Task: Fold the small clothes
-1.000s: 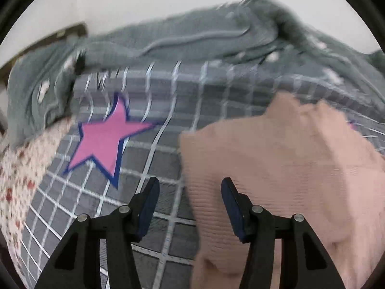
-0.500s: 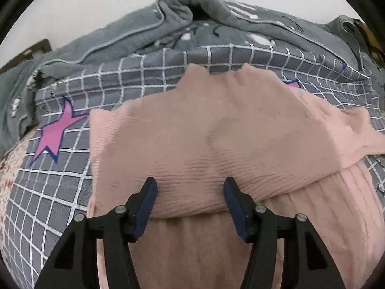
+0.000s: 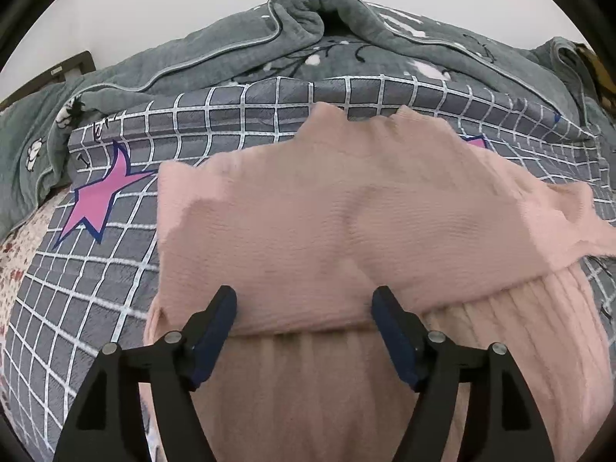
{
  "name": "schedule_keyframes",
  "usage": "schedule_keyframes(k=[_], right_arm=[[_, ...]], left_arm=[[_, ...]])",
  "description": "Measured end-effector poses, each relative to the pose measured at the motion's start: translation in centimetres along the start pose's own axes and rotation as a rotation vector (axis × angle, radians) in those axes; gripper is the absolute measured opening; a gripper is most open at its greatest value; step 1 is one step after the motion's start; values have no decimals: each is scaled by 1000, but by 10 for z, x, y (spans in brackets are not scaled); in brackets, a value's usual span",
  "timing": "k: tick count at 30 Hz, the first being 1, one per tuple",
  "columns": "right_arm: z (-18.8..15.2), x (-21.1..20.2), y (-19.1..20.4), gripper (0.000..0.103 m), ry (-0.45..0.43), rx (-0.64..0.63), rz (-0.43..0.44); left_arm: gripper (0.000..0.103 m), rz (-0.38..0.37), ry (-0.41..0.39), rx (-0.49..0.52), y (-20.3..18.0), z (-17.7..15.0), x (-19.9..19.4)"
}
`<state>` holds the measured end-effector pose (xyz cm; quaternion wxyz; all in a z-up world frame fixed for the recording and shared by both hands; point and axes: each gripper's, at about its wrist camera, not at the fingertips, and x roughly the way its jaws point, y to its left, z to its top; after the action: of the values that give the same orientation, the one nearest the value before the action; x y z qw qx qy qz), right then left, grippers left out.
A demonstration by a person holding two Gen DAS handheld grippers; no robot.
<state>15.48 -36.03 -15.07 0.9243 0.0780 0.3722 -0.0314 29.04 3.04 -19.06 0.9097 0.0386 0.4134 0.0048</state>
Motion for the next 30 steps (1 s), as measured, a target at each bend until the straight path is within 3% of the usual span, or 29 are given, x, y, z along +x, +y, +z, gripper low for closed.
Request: schedule_keyframes(k=[8,13,21,28,30], right_arm=[[-21,-9,93,48,34,-123,131],[-42,-14,135,48,85,-179,177],[-77,-24,142,48,162,-189,172],[-106,-35,156,48,172,-257,137],[-113,-37,157,49,159,-271,123]], left_arm=[[73,33,3,-29,48,-33,-47],[73,-9,43,-110,89,-61,-69],[73,-114,66,-222,109,-114,-90],[71,-183,77,-175,90,-138,-99],[63,-183,78,-164,84,-142,-100]])
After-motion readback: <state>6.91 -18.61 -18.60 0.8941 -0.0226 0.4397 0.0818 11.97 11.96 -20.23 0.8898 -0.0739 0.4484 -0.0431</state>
